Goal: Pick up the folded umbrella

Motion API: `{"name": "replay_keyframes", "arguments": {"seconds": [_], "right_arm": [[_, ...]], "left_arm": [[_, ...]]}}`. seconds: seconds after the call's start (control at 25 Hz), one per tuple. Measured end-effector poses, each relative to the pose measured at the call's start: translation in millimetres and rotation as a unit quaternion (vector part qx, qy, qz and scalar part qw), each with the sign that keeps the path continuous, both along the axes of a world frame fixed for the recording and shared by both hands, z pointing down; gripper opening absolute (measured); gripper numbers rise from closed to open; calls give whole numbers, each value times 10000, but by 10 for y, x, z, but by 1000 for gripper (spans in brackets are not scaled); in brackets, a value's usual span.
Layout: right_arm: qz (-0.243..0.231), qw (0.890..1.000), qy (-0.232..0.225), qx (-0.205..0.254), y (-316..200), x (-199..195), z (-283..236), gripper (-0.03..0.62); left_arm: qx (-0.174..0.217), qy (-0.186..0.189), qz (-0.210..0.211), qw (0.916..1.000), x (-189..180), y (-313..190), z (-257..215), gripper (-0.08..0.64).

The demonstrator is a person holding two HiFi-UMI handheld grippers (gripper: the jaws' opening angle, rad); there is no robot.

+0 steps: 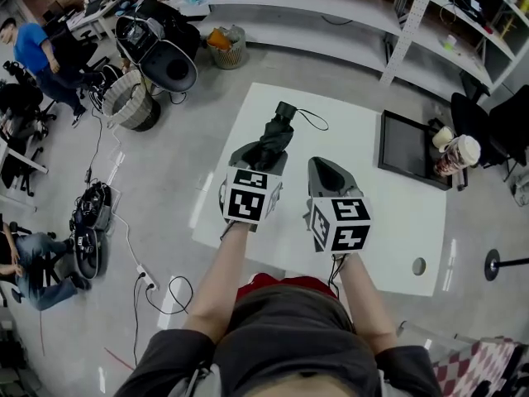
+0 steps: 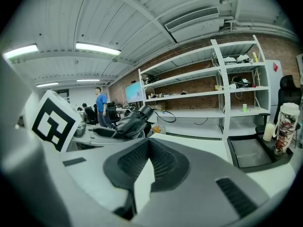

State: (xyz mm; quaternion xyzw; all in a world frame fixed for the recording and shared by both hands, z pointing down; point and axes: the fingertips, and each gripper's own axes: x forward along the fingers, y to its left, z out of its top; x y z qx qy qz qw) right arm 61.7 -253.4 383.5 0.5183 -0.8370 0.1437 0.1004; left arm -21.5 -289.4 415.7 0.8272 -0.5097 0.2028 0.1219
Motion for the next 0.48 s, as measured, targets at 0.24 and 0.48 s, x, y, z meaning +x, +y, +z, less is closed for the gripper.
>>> {"name": "replay_keyframes", "arguments": {"seconds": [0.24,0.48], "right_arm": [[72,9999,-52,130,-12,113,-126,18],[161,9996,-83,223,-20,210,-247,18]], "left_arm": [[256,125,55,9996,92,5,-242,224],[492,228,111,9985,123,22,-450,224]]}}
